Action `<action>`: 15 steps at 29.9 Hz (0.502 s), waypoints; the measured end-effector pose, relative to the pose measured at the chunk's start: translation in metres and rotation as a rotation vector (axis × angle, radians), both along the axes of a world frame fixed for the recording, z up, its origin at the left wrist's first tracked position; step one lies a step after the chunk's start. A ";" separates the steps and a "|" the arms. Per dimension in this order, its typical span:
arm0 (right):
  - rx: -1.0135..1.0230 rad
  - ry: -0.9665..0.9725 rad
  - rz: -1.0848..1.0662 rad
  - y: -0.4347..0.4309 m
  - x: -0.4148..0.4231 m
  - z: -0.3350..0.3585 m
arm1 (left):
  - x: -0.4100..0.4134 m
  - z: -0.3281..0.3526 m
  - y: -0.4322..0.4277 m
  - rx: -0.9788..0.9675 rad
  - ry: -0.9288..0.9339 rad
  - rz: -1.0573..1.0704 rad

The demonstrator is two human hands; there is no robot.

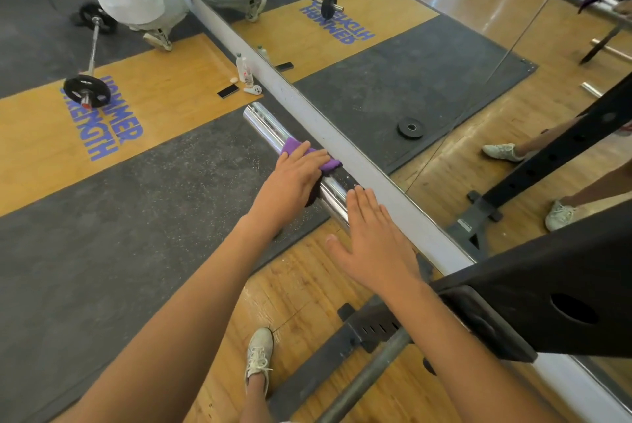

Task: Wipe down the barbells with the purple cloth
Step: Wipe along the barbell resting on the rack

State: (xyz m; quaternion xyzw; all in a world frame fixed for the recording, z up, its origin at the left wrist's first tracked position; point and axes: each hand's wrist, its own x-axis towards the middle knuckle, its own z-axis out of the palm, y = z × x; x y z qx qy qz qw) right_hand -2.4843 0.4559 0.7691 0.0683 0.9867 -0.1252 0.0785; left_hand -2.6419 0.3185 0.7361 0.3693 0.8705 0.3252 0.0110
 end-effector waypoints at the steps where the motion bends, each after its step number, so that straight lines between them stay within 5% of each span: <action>1: -0.008 -0.005 -0.002 -0.001 0.000 0.000 | -0.006 0.001 -0.001 -0.013 -0.003 0.012; 9: -0.061 0.025 -0.080 -0.002 -0.001 0.002 | 0.037 -0.011 0.001 0.037 0.015 -0.058; 15: -0.069 0.030 -0.087 -0.002 0.000 0.003 | 0.022 -0.005 0.011 0.037 -0.022 0.115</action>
